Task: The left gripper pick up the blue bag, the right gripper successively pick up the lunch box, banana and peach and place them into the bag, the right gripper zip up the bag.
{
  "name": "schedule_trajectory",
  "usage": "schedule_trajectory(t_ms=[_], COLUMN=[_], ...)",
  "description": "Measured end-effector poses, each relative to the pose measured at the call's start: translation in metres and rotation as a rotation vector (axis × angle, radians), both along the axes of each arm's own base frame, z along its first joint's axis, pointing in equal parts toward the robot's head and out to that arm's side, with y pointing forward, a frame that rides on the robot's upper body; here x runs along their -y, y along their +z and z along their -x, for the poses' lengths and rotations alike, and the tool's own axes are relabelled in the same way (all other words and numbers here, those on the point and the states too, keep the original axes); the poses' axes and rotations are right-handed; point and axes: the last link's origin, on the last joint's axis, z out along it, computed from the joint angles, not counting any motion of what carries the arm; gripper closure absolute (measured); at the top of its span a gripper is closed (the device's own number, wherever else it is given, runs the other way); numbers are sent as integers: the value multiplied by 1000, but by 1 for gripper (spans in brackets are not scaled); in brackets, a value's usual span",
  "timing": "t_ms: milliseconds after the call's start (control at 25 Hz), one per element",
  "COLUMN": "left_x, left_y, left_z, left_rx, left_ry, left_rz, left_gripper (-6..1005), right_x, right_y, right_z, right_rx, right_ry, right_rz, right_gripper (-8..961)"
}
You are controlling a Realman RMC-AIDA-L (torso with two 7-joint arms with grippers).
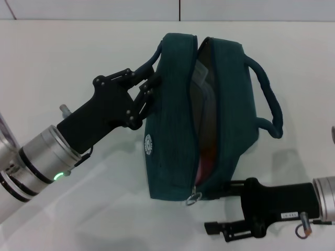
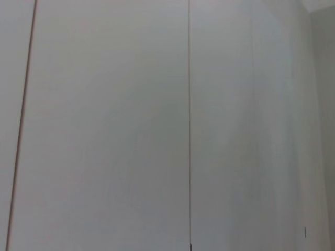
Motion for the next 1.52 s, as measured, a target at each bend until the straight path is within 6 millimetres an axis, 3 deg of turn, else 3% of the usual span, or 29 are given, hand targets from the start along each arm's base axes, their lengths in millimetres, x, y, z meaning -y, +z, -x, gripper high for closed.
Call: schedule_trajectory(t_ms=[240, 920, 1240, 1520], left_x=[-1, -5, -3, -2], left_y=[-1, 0, 1, 1], left_z=[-2, -5, -2, -2], left_rx=[-12, -14, -11, -7], left_ry=[-14, -20, -11, -11], left_rz=[-12, -17, -22, -23], left_gripper=[798, 793, 790, 788], right_x=[-12, -17, -9, -2], right_y=[1, -8, -43, -30], right_z=[10, 34, 52, 50], right_rx=[-25, 14, 145, 40], right_ry=[2, 84, 173, 157], right_rz=[-35, 83, 79, 28], right_gripper=[174, 174, 173, 173])
